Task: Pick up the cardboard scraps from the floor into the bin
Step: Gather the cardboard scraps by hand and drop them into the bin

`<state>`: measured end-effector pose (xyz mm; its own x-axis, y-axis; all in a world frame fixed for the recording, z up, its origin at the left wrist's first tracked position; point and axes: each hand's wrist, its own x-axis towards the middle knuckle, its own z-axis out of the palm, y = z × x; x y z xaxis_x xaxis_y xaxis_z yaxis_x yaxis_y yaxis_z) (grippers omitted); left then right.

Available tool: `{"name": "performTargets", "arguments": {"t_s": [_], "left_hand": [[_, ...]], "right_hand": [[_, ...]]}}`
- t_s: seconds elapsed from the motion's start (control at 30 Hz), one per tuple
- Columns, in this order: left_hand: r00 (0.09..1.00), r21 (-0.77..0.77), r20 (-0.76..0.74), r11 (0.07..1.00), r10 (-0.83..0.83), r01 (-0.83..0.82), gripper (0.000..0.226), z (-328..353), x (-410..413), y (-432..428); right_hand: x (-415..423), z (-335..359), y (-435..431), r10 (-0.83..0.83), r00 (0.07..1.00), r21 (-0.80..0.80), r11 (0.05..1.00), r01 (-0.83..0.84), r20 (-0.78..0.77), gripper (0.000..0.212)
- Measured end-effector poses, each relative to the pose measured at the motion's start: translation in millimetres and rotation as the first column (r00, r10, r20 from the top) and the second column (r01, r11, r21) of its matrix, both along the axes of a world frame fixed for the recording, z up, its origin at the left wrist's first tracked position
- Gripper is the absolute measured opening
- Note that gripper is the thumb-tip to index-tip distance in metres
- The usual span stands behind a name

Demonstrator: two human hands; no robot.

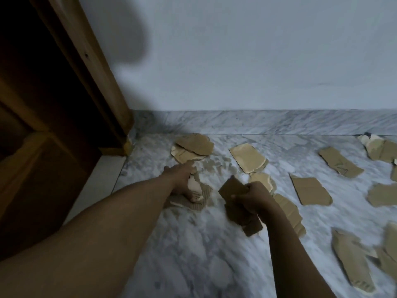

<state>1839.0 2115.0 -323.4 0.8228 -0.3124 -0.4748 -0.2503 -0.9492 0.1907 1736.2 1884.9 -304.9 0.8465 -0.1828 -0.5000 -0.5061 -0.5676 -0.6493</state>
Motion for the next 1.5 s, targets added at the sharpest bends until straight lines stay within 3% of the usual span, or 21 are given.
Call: {"name": "performTargets", "arguments": {"t_s": [0.13,0.23,0.33,0.4,0.5,0.57,0.63,0.7,0.77,0.83,0.87,0.93,1.0,1.1,1.23,1.3,1.4,1.5], "left_hand": [[0.99,-0.025,-0.036,0.99,0.139,-0.14,0.158,-2,22,28],[0.984,-0.045,-0.084,0.986,0.155,-0.159,0.162,-2,42,33],[0.981,-0.098,-0.133,0.984,0.138,-0.152,0.147,-10,53,37],[0.973,-0.174,-0.164,0.967,0.16,-0.188,0.141,-17,55,42],[0.97,-0.228,-0.183,0.953,0.159,-0.199,0.137,-29,56,51],[0.97,-0.24,-0.189,0.95,0.155,-0.199,0.14,-35,60,53],[0.968,-0.242,-0.195,0.949,0.156,-0.201,0.145,-37,62,54],[0.969,-0.251,-0.192,0.947,0.155,-0.202,0.144,-37,62,55],[0.971,-0.256,-0.187,0.947,0.151,-0.196,0.145,-37,61,55],[0.97,-0.254,-0.189,0.946,0.155,-0.201,0.14,-37,60,54],[0.969,-0.257,-0.191,0.945,0.157,-0.204,0.134,-37,60,53],[0.969,-0.267,-0.19,0.941,0.161,-0.209,0.126,-35,57,54],[0.969,-0.263,-0.177,0.941,0.171,-0.214,0.133,-33,53,55],[0.974,-0.233,-0.12,0.948,0.194,-0.217,0.147,-34,49,57],[0.972,-0.244,-0.117,0.943,0.202,-0.226,0.148,-34,47,57],[0.973,-0.259,-0.128,0.94,0.193,-0.221,0.141,-33,47,57],[0.975,-0.278,-0.116,0.937,0.187,-0.213,0.141,-32,45,58],[0.974,-0.303,-0.106,0.927,0.2,-0.223,0.132,-35,45,59]], "right_hand": [[39,11,13,-0.203,0.976,0.304,0.937,0.173,0.072,0.03],[75,11,34,-0.272,0.958,0.412,0.886,0.214,0.087,0.032],[117,4,57,-0.247,0.958,0.375,0.91,0.177,0.146,0.038],[146,-4,70,-0.189,0.969,0.303,0.943,0.134,0.157,0.053],[187,-19,82,0.004,0.993,0.033,0.999,-0.008,0.121,0.072],[198,-26,86,0.141,0.99,-0.19,0.972,-0.135,0.019,0.071],[195,-26,90,0.138,0.989,-0.272,0.951,-0.146,-0.049,0.065],[192,-26,93,0.108,0.994,-0.308,0.946,-0.102,0.003,0.054],[192,-18,89,0.128,0.981,-0.254,0.963,-0.088,0.149,0.048],[197,-5,78,0.052,0.961,-0.066,0.997,-0.035,0.27,0.06],[199,0,72,-0.018,0.967,0.052,0.999,0.005,0.255,0.065],[200,5,66,-0.062,0.988,0.204,0.978,0.032,0.144,0.056],[193,0,71,0.029,0.999,0.145,0.989,-0.033,0.034,0.046],[181,-20,85,0.125,0.992,-0.065,0.99,-0.127,-0.025,0.07],[182,-43,91,0.143,0.989,-0.027,0.989,-0.144,-0.026,0.109],[183,-46,88,0.165,0.984,-0.051,0.984,-0.168,-0.067,0.105],[170,-26,87,0.123,0.983,0.036,0.992,-0.119,-0.136,0.089],[169,-23,81,0.058,0.994,0.065,0.997,-0.052,-0.09,0.076]]}}
